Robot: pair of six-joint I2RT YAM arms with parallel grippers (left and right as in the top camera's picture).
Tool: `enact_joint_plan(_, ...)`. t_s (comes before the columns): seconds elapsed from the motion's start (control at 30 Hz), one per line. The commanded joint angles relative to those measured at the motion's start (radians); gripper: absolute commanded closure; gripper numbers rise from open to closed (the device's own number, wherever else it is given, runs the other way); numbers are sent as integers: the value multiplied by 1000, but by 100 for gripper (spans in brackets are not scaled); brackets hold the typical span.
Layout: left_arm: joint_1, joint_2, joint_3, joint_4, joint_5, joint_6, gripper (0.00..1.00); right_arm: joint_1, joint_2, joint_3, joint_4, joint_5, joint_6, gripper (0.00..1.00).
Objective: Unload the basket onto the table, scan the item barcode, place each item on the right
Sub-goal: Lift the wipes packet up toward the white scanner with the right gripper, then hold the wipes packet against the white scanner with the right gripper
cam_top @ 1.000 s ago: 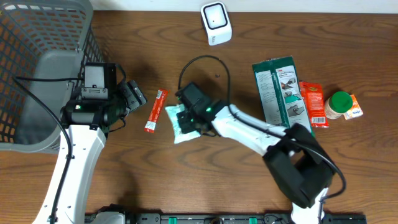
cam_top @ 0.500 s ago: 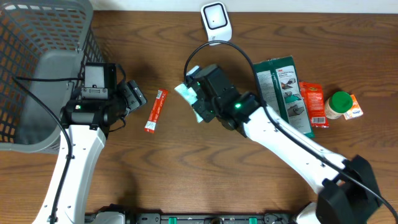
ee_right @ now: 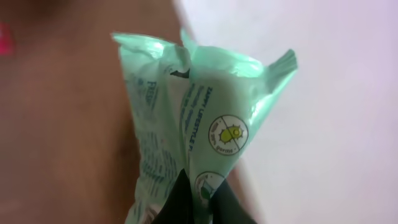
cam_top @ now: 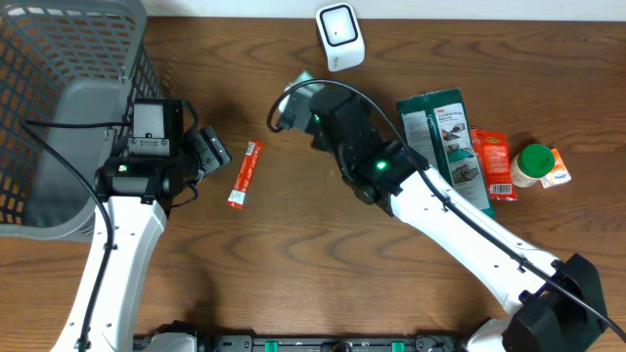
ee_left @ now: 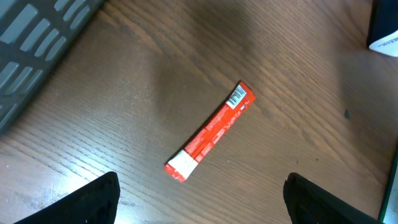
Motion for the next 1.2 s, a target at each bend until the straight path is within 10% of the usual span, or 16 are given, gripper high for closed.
enact_joint_plan(0.0, 3, -1, 12, -3, -9, 2, 15, 0, 50, 21, 158, 153, -336, 99)
enact_joint_plan(0.23, 3, -1, 12, -3, -9, 2, 15, -50, 183, 21, 516, 186, -703, 99)
enact_joint_plan(0.53, 3, -1, 12, -3, -9, 2, 15, -157, 369, 23, 894, 1, -756, 99)
enact_joint_plan(1.17, 3, -1, 12, -3, -9, 2, 15, -216, 796, 624, 679, -14, -636, 99)
